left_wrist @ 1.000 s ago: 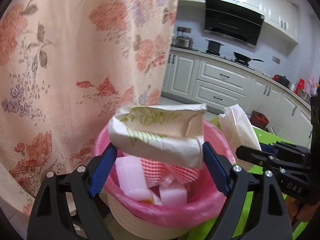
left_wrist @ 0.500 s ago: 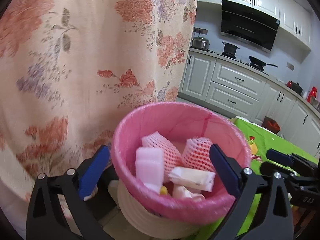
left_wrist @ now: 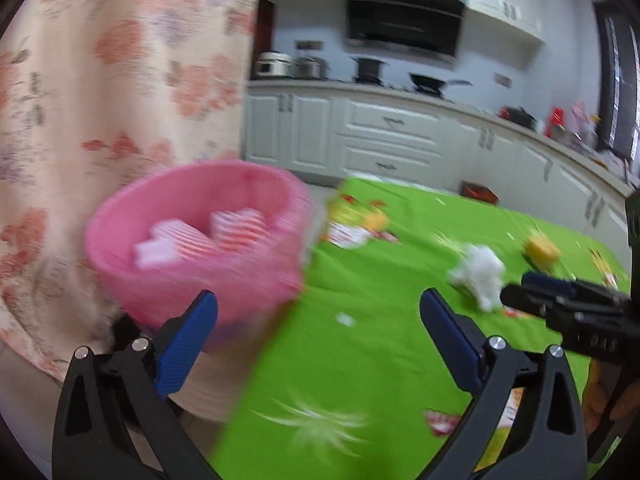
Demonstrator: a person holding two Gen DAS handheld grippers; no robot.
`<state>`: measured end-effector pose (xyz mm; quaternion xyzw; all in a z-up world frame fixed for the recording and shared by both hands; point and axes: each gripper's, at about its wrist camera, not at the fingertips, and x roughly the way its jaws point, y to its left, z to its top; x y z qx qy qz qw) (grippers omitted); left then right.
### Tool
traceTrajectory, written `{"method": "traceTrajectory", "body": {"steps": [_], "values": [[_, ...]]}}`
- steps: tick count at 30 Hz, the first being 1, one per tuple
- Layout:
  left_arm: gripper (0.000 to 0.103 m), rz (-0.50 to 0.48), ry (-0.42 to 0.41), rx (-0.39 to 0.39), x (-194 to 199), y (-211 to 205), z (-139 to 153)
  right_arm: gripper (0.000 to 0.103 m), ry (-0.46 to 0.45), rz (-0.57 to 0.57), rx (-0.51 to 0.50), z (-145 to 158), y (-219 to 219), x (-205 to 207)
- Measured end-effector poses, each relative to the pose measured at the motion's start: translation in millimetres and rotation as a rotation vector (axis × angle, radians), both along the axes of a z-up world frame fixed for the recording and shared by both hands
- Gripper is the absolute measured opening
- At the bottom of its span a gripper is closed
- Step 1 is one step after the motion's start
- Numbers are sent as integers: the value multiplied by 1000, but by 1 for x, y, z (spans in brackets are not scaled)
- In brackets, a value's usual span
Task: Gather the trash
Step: 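Grasp the yellow sponge with the right tool while the left tool grasps the crumpled tissue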
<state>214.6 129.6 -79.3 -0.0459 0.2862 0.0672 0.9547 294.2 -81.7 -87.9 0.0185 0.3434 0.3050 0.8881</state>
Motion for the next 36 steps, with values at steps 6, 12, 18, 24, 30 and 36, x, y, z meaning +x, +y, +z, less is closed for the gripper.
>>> {"method": "traceTrajectory", "body": {"steps": [6,12,18,24,30,36], "values": [[98,-129,55,13,6,-59,-15,61,17,-139,-1,-10,-60,-6],[98,-171,109,9,33,-99,-24,63,33,-271,-15,-18,-105,-1],[98,-171,162,-13,62,-121,-38,66,40,-355,-14,-19,-136,12],[98,-181,190,-9,90,-131,-45,76,59,-369,-77,-25,-144,49],[98,-165,203,-39,125,-130,-48,79,74,-387,-113,-31,-146,97],[98,-157,236,-50,149,-129,-53,79,100,-362,-165,-37,-140,130]]}}
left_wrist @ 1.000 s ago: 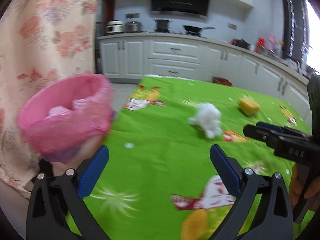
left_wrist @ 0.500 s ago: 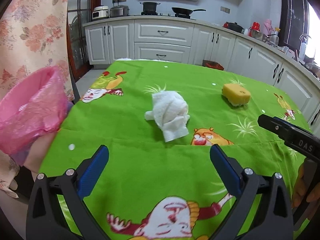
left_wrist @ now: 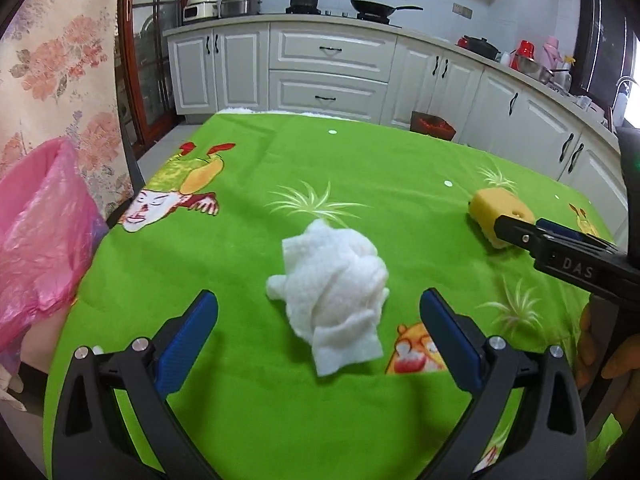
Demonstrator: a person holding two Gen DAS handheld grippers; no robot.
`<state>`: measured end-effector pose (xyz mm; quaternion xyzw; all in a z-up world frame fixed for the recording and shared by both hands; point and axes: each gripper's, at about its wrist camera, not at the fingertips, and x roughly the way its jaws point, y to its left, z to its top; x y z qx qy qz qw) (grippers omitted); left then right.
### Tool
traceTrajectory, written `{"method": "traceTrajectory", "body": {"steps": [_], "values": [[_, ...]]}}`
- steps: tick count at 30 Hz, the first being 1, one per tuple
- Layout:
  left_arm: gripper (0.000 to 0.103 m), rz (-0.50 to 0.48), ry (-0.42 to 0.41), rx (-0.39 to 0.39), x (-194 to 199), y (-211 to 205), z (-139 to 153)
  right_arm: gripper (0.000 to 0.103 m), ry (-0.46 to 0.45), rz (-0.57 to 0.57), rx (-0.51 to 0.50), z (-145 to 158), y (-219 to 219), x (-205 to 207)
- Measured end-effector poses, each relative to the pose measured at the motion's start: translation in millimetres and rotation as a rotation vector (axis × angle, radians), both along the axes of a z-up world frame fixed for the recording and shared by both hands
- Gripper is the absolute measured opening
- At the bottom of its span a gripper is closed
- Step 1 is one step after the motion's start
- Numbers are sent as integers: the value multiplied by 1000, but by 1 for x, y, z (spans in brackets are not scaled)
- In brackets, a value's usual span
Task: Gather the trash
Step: 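Grasp the yellow sponge with the right tool while the left tool grasps the crumpled tissue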
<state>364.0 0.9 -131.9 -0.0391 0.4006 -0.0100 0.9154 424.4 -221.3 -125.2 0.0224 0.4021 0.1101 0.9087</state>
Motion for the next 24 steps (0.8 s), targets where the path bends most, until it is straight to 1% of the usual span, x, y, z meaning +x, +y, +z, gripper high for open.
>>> {"method": "traceTrajectory", "body": {"steps": [8,9,10,11,13,14,16,17,18,22,24], "values": [[97,17,45,13,20,1,-9,79,31,47,-28,-4,12,15],[93,21,45,15,21,2,-9,76,36,56,-29,-5,13,16],[85,22,42,13,21,2,-10,72,39,62,-29,-5,14,17],[81,21,45,10,20,1,-11,63,41,67,-26,-5,15,17],[69,11,56,2,22,1,-12,61,38,67,-22,-4,14,17],[66,3,57,-3,21,0,-13,60,33,68,-18,-4,14,17],[51,-13,52,-3,19,-2,-12,58,15,69,-16,-1,15,14],[47,-21,50,-1,19,-4,-12,58,8,73,-17,0,16,12],[40,-35,48,0,19,-5,-12,57,4,78,-18,0,16,12],[32,-46,46,-6,19,-7,-13,56,17,77,-21,-2,15,14],[31,-46,45,-11,19,-6,-13,56,27,63,-7,-3,11,16]]}}
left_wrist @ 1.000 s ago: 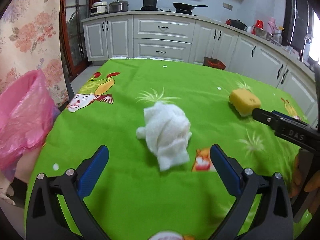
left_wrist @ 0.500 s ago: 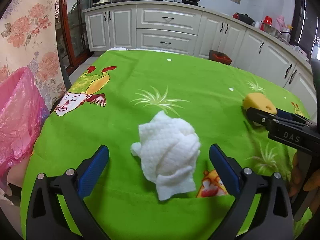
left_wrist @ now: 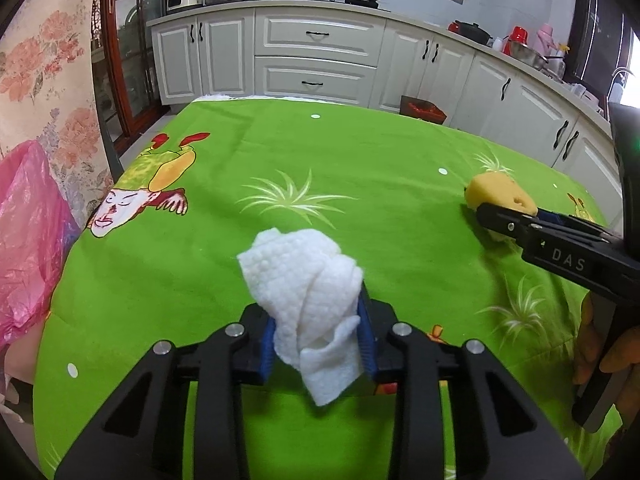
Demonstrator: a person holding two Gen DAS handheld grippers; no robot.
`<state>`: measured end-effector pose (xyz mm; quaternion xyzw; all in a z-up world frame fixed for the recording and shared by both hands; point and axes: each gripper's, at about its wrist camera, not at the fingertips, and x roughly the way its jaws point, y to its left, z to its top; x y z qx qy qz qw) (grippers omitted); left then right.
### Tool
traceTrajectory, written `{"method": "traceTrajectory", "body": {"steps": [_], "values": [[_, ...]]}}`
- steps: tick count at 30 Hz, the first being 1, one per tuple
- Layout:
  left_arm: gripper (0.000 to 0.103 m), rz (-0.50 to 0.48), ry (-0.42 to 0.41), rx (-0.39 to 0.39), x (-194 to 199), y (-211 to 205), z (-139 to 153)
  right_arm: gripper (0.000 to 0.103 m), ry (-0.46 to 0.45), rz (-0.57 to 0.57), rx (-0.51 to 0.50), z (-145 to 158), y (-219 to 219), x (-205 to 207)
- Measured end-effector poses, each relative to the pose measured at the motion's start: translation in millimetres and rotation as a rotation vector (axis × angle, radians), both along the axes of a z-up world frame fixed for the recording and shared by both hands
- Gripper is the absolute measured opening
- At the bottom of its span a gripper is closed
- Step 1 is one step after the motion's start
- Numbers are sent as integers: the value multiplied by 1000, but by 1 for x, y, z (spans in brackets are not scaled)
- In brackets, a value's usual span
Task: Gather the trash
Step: 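Grasp the yellow sponge with the right tool while the left tool grasps the crumpled tissue, then carry both items to the wastebasket and open both tools to drop them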
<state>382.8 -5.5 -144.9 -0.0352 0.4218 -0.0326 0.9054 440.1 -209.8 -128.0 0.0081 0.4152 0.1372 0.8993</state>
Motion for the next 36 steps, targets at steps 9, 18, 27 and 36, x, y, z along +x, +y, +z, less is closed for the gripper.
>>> {"method": "traceTrajectory", "body": {"steps": [9,18,27,36], "values": [[30,-14,-55,19,-31,-8,19,56,-27,-33,14,12,-11,-35],[30,-32,-78,2,-86,-7,30,56,-61,-65,64,24,-28,-117],[30,-57,-137,19,-151,-3,39,56,-107,-9,68,35,-18,-187],[30,-71,-236,35,-211,4,54,56,-164,34,63,50,-4,-240]]}}
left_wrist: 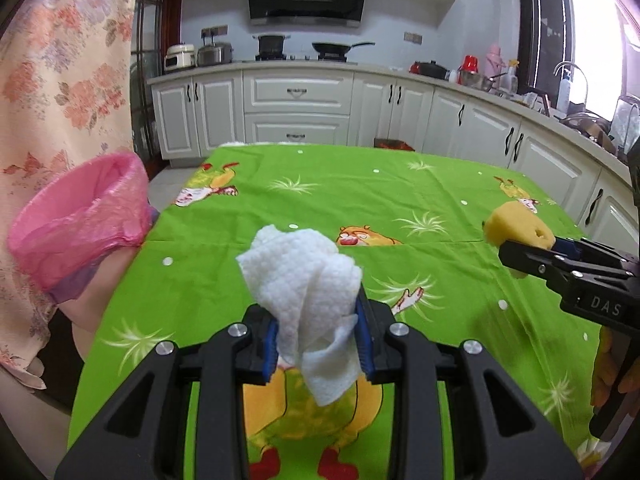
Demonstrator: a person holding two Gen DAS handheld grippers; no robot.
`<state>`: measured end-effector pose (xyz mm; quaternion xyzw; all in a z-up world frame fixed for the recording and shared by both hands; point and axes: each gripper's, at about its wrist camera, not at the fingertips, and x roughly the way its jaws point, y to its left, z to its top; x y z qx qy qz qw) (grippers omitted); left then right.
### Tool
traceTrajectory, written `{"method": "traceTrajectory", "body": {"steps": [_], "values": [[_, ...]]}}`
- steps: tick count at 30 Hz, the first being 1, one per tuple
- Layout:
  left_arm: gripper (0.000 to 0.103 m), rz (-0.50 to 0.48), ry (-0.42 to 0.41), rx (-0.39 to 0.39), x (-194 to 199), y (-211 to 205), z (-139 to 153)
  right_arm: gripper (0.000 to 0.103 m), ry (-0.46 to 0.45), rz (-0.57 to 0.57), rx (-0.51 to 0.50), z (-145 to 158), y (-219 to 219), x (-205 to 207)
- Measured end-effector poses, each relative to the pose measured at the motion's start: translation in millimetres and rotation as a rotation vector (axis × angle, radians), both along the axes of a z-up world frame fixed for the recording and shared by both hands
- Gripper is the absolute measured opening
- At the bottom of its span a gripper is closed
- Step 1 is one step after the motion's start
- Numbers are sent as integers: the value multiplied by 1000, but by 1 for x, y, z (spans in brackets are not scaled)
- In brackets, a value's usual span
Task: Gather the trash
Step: 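Carry both items to the wastebasket and open both tools to drop them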
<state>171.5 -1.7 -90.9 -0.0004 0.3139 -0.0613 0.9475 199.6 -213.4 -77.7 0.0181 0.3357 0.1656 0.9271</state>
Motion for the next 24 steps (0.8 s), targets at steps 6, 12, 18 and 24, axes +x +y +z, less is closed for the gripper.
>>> {"method": "traceTrajectory", "body": {"steps": [6,12,18,24], "values": [[31,7,-54,-8,-26,10,12,56,-26,39,-15,7,13,-25],[32,20,-112,-6,-44,23,26,56,-53,95,-18,15,34,-34],[33,66,-152,14,-51,41,33,56,-88,165,-9,27,64,-28],[33,131,-174,4,-47,74,39,56,-107,238,6,34,99,-16]]}}
